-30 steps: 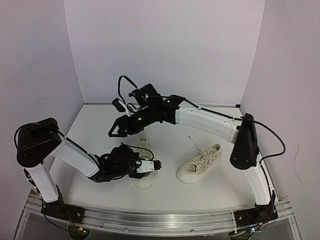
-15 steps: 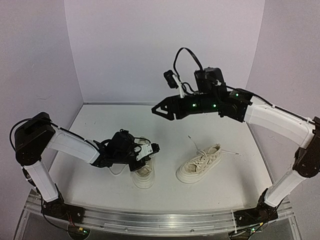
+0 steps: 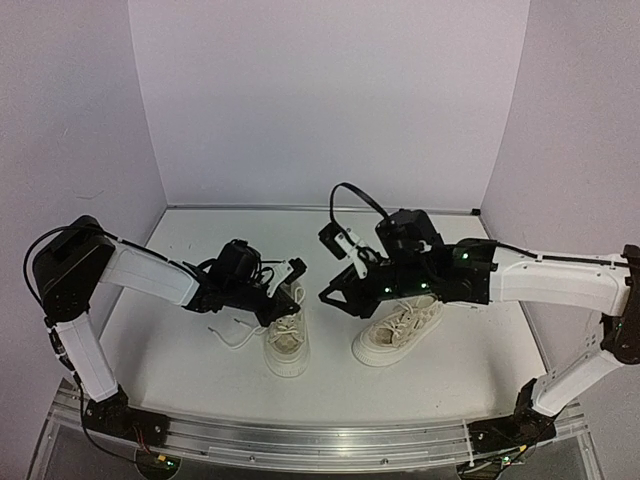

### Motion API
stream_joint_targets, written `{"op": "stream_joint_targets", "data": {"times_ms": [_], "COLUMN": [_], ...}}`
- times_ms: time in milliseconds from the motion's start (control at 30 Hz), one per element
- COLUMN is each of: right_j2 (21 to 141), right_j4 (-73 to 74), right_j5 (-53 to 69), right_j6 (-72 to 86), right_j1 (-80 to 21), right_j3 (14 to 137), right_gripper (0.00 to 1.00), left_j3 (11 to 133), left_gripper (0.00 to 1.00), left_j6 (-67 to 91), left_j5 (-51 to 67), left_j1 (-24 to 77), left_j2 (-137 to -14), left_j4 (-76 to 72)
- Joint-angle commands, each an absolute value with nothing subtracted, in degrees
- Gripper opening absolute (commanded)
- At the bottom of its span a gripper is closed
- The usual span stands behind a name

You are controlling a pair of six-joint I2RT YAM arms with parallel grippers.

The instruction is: Tie the shoes

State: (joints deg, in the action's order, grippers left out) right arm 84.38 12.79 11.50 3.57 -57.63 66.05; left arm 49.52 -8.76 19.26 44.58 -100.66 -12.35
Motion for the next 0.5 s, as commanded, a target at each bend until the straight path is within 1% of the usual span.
{"op": "stream_joint_targets", "data": {"times_ms": [0, 100, 233, 467], "right_j2": [85.71, 90.15, 99.51, 112.87], "right_j4": [6.64, 4.13, 0.98, -7.38], "right_j5": [-0.81, -7.42, -13.71, -19.90], "right_j6": [-8.28, -16.35, -26.29, -40.38], "right_j1": [-64.14, -68.99, -73.63, -77.13], "right_j3": [64.49, 65.48, 69.47, 76.54], "right_gripper": [0.34, 0.34, 0.34, 0.33], "left_j3": [53.17, 54.61, 55.82, 58.05], "left_gripper": [0.00, 0.00, 0.00, 0.00], "left_j6": [-3.45, -2.94, -2.89, -2.89], "left_j5": [26.17, 27.83, 28.98, 31.65], "left_j1": [42.99, 42.56, 42.37, 42.05], "left_j2": [-103.79, -105.23, -106.42, -108.46], "left_j4": [-10.50, -9.20, -8.09, -5.51]}}
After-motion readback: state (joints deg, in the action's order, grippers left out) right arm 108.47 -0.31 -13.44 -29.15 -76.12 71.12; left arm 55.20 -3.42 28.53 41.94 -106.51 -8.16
